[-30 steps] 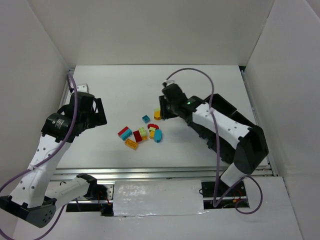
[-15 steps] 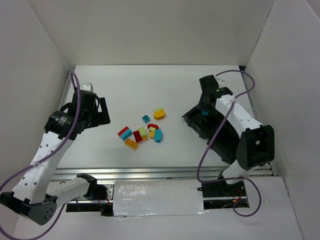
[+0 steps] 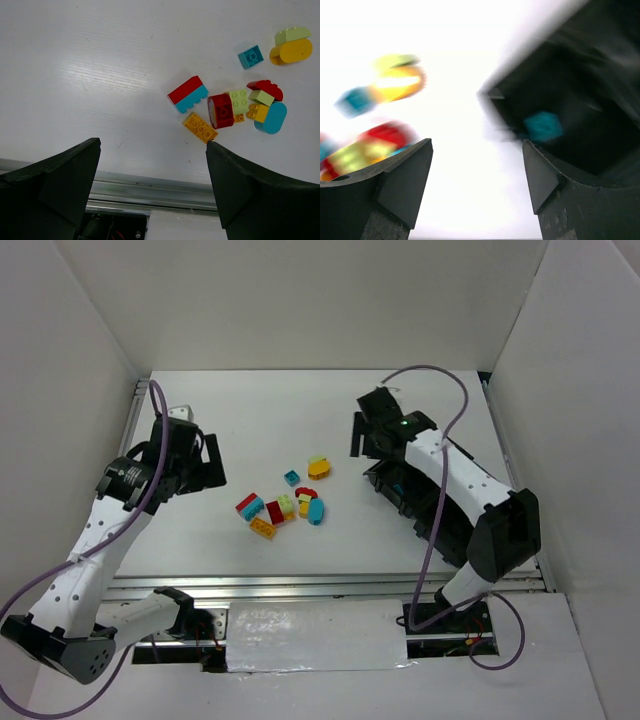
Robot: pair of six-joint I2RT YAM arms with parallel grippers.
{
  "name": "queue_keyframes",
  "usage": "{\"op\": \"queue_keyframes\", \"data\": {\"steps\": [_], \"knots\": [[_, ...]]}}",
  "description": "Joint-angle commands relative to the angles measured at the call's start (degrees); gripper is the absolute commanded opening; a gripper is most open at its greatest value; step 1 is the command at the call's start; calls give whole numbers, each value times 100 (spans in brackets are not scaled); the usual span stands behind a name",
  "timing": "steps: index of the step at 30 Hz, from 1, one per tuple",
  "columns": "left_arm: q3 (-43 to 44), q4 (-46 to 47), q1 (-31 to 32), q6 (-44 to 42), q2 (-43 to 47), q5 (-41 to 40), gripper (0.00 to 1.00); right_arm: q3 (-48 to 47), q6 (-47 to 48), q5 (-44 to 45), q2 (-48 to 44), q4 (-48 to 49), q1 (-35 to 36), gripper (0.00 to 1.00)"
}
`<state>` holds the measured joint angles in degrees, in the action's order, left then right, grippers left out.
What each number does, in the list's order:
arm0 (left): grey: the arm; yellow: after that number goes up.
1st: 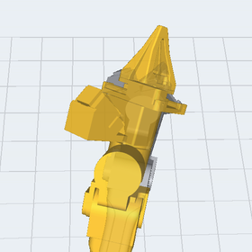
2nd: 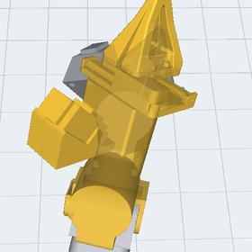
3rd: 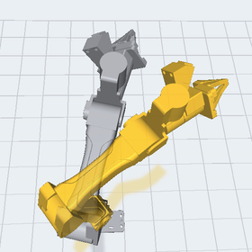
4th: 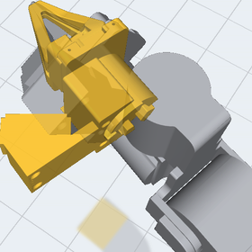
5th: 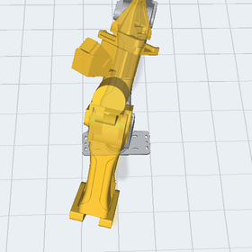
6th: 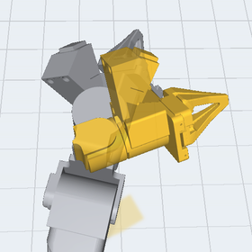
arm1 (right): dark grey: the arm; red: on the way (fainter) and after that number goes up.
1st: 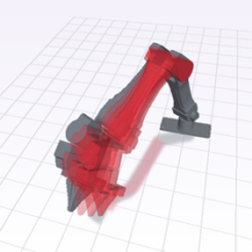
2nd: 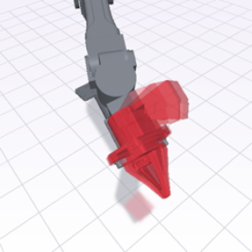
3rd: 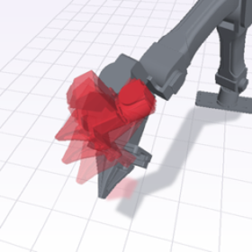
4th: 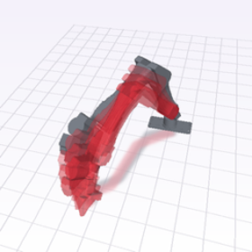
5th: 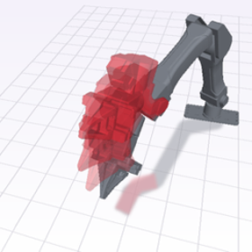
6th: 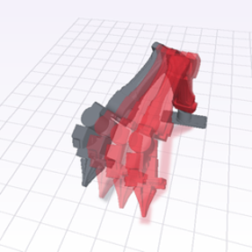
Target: Sort the legos into containers by color
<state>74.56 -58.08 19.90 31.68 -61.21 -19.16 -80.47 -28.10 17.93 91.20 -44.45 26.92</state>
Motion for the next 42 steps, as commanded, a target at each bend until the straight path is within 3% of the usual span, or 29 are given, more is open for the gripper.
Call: {"op": "queue_keyframes", "data": {"steps": [1, 7, 15, 25, 32, 34, 39, 42], "knots": [[-21, 219, -39, 101, -119, 167, 99, -653, 445, -693, 388, 436, 743, 79], [146, -53, -39, 522, -172, -253, 100, -2048, 823, -984, 1924, 464, 1570, 78], [-73, -159, -56, 585, 21, -115, 100, -3527, 1218, -985, 3534, 200, 1799, 78], [-170, -159, -65, 383, 127, -115, 100, -3766, 1447, -1081, 4169, 50, 1808, 77], [-214, -63, -65, 286, 48, -79, 100, -3766, 1491, -1231, 4362, 32, 1835, 71], [-240, -19, -65, 260, 30, -71, 99, -3827, 1535, -1257, 4450, 33, 1826, 64], [-302, 8, -57, 216, -5, -35, 99, -4056, 1553, -1266, 4635, -99, 1835, 59], [-320, 16, -65, 207, 13, -62, 99, -4047, 1570, -1257, 4609, -99, 1835, 39]]}}
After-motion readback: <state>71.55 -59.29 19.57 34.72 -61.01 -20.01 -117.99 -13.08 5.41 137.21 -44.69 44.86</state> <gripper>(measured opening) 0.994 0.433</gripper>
